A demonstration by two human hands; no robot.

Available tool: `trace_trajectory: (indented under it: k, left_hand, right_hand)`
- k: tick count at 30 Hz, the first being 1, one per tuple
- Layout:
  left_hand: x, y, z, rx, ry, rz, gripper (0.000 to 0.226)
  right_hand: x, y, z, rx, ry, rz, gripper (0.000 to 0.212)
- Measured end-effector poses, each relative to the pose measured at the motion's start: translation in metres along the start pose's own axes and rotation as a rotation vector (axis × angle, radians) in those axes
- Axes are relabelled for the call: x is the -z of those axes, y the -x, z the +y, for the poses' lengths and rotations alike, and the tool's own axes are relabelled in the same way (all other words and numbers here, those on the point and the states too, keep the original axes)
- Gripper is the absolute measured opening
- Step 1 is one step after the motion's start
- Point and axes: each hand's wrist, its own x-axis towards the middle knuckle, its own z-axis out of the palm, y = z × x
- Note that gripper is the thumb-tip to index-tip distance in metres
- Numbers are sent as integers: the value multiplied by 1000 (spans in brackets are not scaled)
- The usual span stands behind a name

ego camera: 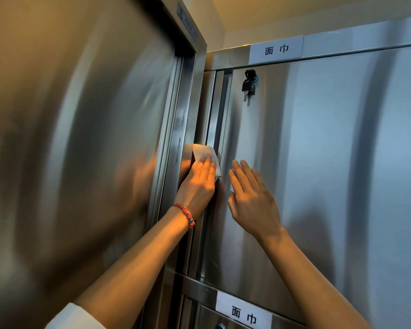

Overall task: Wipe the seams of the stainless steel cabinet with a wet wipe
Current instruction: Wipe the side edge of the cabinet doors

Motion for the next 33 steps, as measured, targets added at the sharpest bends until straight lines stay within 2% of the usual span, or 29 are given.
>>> trace_trajectory:
  k: [7,12,19,26,33]
  left_hand:
    - [-2,-11,-10,-57,-79,-13,55]
    - [2,-21,-10,5,-39,-63,50]
    - [3,-12,-7,-23,-17,-77,48]
    - [4,-18,-8,12,-22,-160,51]
    - [4,-20,-11,3,-43,-125,51]
  right_hand:
    - [2,0,-1,-6,9,1,52]
    - [2,0,-1,-10,-9,6,51]
    - [3,0,-1,-5,-13,-35,52]
    - [5,0,-2,-6,-17,-34,51]
    - [6,-1,-2,-7,-15,-26,51]
